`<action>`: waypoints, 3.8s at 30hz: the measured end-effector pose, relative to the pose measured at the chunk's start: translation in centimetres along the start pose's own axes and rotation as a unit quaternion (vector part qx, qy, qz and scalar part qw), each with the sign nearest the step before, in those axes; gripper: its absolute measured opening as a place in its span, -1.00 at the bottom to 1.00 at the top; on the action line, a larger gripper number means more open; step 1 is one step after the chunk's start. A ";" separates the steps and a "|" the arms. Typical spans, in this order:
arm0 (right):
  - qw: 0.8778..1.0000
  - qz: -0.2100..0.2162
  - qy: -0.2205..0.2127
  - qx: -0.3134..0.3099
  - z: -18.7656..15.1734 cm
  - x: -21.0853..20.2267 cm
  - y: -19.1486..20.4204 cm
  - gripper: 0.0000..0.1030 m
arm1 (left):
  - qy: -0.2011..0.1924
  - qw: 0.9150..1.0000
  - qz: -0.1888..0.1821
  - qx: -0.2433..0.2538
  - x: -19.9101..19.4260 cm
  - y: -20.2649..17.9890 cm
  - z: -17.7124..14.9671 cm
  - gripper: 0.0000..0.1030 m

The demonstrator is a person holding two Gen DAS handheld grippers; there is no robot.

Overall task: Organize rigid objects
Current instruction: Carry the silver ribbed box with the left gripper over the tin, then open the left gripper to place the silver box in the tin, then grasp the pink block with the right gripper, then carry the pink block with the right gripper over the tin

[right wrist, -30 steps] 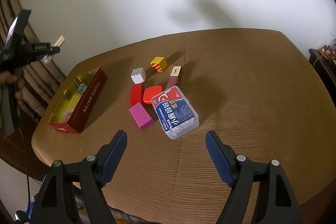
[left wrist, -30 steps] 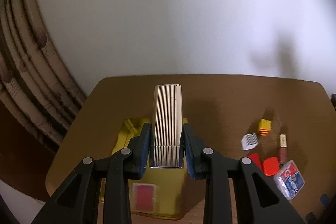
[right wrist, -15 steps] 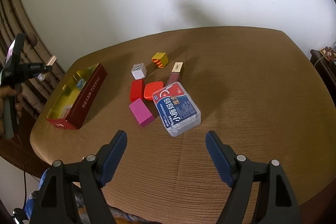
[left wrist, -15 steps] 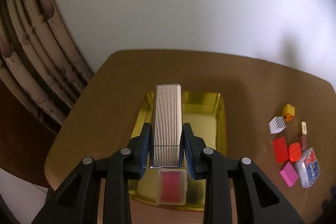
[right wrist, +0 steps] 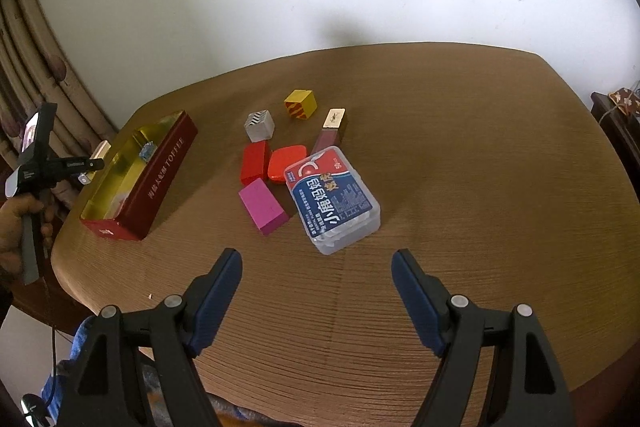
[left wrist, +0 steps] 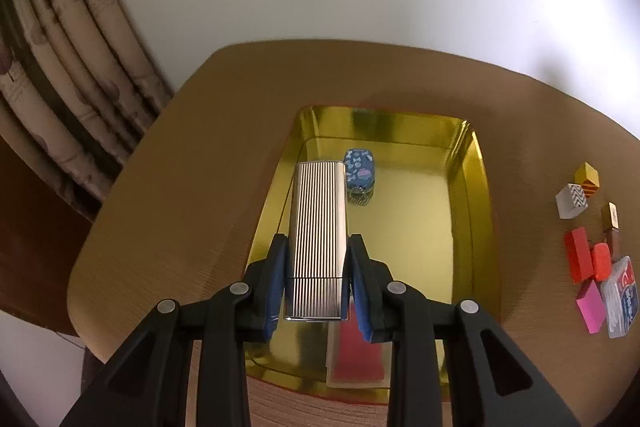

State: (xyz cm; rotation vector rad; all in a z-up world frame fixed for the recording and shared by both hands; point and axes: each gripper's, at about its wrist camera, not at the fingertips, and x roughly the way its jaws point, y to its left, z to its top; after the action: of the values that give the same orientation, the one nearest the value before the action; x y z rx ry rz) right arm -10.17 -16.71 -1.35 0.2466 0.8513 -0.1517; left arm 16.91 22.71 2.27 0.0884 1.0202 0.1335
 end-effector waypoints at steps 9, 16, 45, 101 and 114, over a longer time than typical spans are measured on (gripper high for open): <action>1.000 -0.005 0.013 -0.001 -0.1 0.8 -0.1 0.54 | 0.029 1.000 0.009 0.001 2.8 -0.9 0.2 -0.48; 1.000 -0.007 0.023 0.000 -0.2 1.3 -0.4 0.54 | 0.047 0.999 0.019 0.002 5.5 -0.9 0.3 -0.48; 0.983 0.079 0.021 -0.165 -2.9 4.3 8.2 0.54 | -0.137 0.980 -0.147 -0.005 -11.2 2.1 -15.5 0.99; 0.962 -0.077 -0.086 -0.247 14.0 1.4 27.7 -0.42 | -0.118 0.975 -0.145 -0.123 -10.0 5.1 -17.3 0.99; 0.956 -0.054 -0.073 -0.280 12.9 3.4 34.3 -0.42 | -0.094 0.972 -0.143 -0.162 -8.9 6.6 -17.5 0.99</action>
State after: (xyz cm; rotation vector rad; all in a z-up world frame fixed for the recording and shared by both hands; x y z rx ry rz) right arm 9.26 12.55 9.53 -0.3418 0.7287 -0.0253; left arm -3.12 28.09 1.57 -0.3370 0.8011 0.0258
